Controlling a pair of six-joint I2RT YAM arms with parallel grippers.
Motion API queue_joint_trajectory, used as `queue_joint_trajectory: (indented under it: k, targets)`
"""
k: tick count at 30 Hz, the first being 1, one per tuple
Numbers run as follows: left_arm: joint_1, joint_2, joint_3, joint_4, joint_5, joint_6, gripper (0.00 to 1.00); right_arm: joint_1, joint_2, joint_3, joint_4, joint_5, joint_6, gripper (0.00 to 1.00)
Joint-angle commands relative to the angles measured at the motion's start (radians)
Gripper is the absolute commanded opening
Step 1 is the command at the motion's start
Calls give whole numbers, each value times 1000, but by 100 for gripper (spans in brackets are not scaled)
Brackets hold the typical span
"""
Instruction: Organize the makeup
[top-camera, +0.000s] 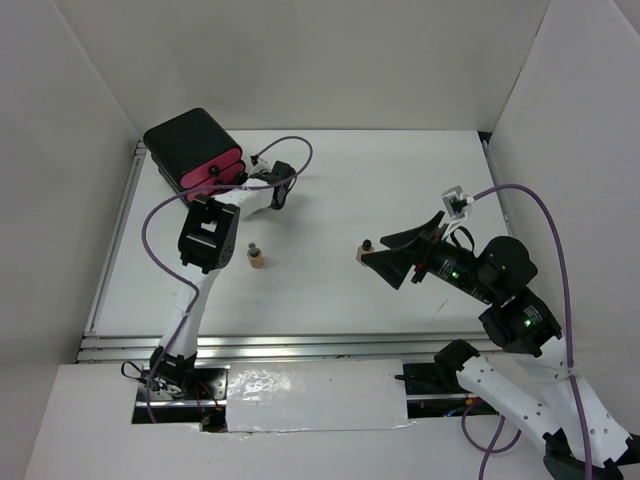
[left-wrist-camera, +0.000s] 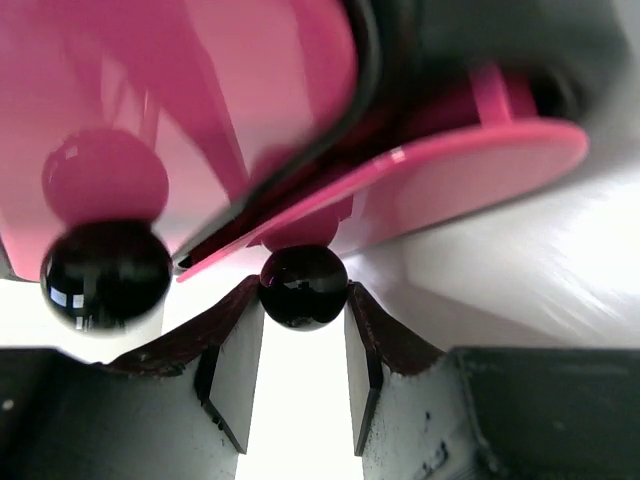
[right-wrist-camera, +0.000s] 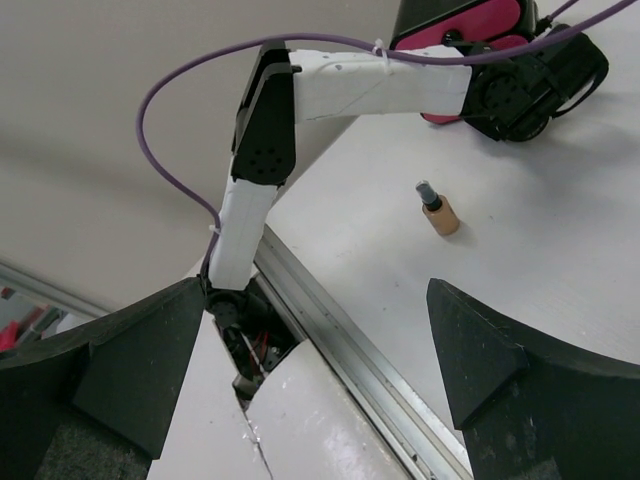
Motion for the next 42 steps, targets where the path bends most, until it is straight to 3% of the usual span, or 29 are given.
queue_joint_trajectory:
  k: [1, 22, 23, 24, 27, 37, 38, 42]
  targets:
    - [-83, -48, -13, 33, 97, -42, 25, -5, 5, 54, -9, 12, -33, 100]
    - [-201, -126, -3, -97, 155, -147, 29, -6, 16, 127, -64, 12, -56, 100]
    - [-201, -129, 3, -102, 158, -148, 32, -6, 17, 128, -64, 9, -56, 100]
    - [-203, -131, 11, -108, 161, -154, 43, -5, 19, 134, -67, 9, -56, 100]
    - [-204, -139, 51, -142, 163, -171, 63, -5, 30, 148, -72, 0, -56, 100]
    - [-207, -280, 186, -238, 255, -228, 95, -5, 111, 255, -141, -16, -91, 100]
    - [-207, -295, 187, -261, 290, -275, 99, -6, 114, 257, -150, -7, -97, 100]
    - [-209, -448, 73, -421, 402, -539, 99, -8, 108, 200, -168, 7, -104, 100]
